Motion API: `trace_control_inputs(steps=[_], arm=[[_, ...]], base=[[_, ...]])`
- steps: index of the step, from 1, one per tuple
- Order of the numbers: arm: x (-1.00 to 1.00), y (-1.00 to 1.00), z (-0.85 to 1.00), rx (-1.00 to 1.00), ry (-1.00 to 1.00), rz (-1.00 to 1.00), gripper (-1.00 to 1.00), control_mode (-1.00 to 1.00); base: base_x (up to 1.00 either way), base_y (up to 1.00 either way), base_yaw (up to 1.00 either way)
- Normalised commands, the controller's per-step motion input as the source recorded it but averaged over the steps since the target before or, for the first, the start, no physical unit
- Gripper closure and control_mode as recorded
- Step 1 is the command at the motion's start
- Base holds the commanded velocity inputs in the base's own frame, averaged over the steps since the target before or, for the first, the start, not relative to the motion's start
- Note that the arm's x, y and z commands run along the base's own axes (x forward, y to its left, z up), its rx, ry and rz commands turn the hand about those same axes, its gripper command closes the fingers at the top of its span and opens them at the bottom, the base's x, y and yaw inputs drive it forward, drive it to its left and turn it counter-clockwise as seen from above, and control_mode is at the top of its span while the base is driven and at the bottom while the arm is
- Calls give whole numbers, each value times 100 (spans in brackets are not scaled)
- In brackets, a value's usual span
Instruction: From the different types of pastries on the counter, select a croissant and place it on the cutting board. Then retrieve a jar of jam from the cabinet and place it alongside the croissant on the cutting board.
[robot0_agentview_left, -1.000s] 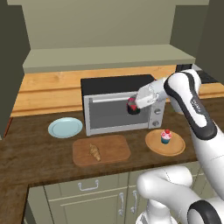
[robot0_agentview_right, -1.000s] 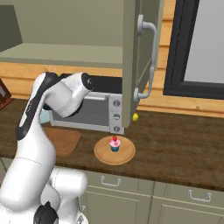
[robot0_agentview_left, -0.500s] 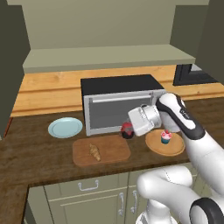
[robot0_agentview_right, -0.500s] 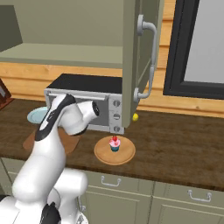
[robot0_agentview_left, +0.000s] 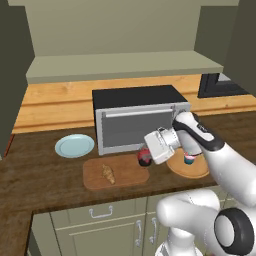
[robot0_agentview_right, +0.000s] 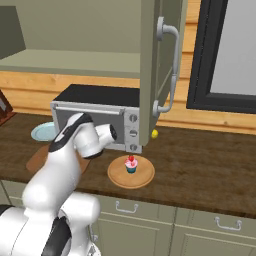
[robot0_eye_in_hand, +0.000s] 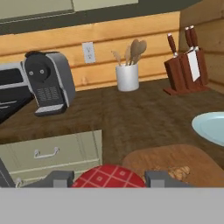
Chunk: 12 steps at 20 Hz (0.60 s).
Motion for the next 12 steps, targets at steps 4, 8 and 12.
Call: trace_control_inputs(steps=[4,8,12], arm=[[10,13,-49,-1,0,0,100,-100],[7,0,-47,0,0,0,100,-100],[19,0,-36,0,-1,-1,100,-100]], base=[[0,0,0],[0,0,0],[0,0,0]])
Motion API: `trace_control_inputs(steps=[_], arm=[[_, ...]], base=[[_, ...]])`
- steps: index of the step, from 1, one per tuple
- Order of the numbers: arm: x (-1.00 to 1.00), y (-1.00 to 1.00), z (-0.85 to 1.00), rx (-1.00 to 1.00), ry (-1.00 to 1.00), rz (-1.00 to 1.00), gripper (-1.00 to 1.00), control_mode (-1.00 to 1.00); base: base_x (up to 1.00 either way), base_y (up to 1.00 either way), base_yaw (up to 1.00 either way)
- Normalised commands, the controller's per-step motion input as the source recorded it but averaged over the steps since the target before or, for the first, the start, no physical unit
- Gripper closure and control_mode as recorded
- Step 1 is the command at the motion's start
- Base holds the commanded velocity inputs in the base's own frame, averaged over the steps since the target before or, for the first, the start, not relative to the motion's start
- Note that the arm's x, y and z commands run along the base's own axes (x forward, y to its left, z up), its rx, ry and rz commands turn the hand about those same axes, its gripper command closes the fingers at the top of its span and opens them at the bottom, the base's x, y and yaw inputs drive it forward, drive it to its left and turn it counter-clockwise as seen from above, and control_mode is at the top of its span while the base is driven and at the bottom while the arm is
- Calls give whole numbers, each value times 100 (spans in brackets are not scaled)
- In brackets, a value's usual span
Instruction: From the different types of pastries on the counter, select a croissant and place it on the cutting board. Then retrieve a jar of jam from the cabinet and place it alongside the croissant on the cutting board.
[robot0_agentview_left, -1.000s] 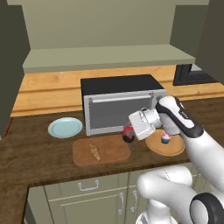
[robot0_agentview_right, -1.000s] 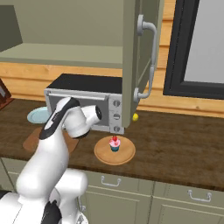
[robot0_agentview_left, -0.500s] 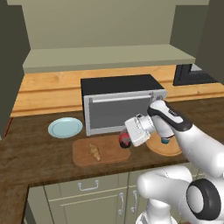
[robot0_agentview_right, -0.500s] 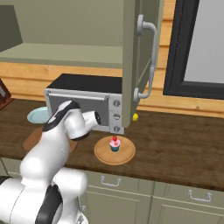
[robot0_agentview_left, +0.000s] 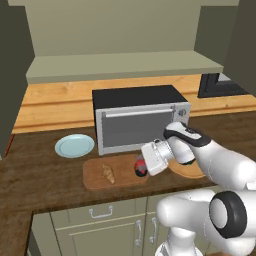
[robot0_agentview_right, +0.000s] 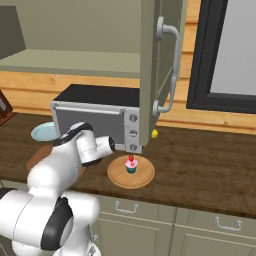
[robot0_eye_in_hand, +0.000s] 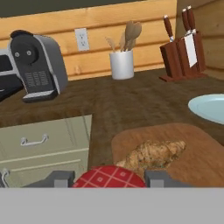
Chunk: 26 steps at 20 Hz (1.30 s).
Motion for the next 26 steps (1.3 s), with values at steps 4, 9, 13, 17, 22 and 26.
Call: trace_control_inputs(steps=[4,9,13,17,22,26], arm=[[29,8,-4,0,-6,-14,100,-100],[30,15,-5,0,-2,-13,100,-100],[28,27,-27,-1,0,-10,100,-100],[14,5,-15,0,0,-5,100,-100],[2,0,-14,0,0,0,100,-100],[8,0,0,0,0,0,100,-100]], base=[[0,0,0],[0,0,0],[0,0,0],[0,0,0],[0,0,0],[0,0,0]])
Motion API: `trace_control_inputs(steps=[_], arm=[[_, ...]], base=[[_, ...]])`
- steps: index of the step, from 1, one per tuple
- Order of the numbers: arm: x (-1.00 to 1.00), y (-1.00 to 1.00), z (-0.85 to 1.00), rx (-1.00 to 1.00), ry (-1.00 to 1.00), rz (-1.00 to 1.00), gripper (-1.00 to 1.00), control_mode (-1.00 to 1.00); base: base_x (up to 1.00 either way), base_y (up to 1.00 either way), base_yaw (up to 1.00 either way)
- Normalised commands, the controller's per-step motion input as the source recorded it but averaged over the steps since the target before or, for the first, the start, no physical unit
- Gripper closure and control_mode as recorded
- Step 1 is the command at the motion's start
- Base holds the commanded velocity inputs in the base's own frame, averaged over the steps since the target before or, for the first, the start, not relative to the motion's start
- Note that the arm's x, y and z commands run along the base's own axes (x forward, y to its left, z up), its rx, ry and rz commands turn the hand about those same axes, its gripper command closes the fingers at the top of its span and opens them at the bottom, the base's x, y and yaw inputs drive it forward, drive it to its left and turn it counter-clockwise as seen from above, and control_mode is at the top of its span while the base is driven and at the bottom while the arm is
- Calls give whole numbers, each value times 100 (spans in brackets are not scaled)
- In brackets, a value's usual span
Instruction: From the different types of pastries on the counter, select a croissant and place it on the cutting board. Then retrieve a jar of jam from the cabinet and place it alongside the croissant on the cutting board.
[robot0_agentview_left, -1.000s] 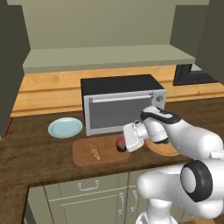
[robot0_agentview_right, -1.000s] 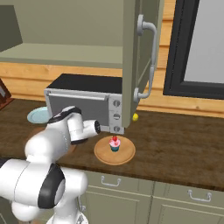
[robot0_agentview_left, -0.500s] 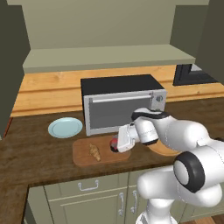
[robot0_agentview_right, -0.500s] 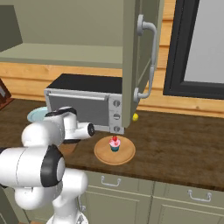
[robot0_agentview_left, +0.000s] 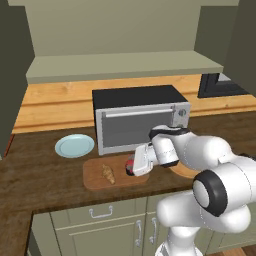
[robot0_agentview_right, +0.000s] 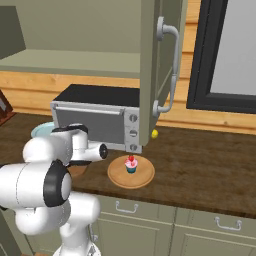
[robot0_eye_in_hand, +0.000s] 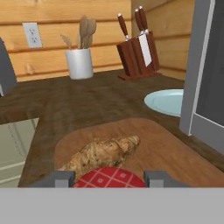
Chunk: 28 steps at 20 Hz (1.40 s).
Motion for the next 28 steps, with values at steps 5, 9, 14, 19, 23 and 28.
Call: trace_control_inputs(steps=[5,9,14,19,23,28], arm=[[20,4,0,0,0,0,-100,-100],[11,7,-9,-1,-1,0,-100,-100],[0,1,-16,0,-1,0,-100,-100],[0,0,-9,0,-3,0,-100,-100],[0,-34,22,11,-8,0,-100,-100],[0,-54,73,24,-17,0,-100,-100]], base=[[0,0,0],[0,0,0],[0,0,0],[0,0,0],[0,0,0],[0,0,0]])
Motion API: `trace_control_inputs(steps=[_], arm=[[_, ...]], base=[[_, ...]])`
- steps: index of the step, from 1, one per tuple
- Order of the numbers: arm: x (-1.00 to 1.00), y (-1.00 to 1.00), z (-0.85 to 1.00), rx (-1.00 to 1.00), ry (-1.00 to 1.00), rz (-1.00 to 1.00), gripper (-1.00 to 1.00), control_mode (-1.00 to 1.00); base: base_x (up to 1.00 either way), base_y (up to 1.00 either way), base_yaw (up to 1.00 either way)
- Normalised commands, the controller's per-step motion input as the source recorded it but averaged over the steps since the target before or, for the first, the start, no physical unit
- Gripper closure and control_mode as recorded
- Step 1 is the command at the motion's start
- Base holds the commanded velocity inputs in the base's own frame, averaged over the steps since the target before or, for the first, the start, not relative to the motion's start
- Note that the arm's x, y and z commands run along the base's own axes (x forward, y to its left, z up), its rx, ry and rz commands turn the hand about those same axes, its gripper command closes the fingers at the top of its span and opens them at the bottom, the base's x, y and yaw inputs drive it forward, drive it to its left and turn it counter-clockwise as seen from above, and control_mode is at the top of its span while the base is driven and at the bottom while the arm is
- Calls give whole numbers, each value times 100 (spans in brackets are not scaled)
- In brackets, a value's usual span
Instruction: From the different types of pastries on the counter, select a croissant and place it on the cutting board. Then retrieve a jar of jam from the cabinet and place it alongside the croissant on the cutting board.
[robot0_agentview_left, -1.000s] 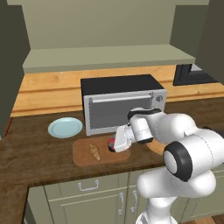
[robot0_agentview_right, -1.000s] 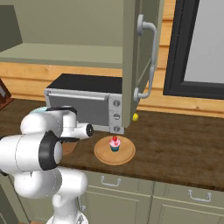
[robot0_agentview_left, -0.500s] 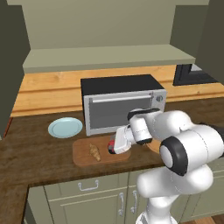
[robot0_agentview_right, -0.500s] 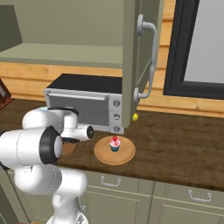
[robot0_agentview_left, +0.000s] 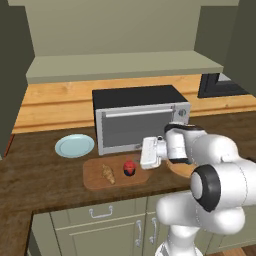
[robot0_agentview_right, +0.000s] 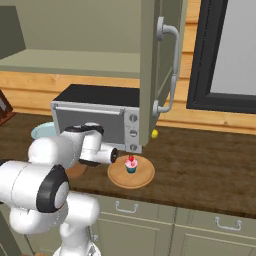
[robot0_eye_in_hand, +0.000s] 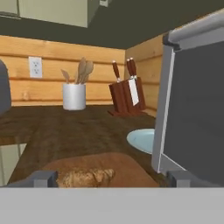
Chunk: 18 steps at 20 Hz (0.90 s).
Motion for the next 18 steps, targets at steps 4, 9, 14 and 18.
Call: trace_control_inputs(steps=[4,9,14,18], arm=[[-22,-92,6,6,-2,0,-100,-100],[-23,-100,-17,0,6,0,-100,-100],[-24,-100,-1,2,1,-1,-100,-100],[-11,-46,0,7,0,0,-100,-100]], base=[[0,0,0],[0,0,0],[0,0,0],[0,0,0]])
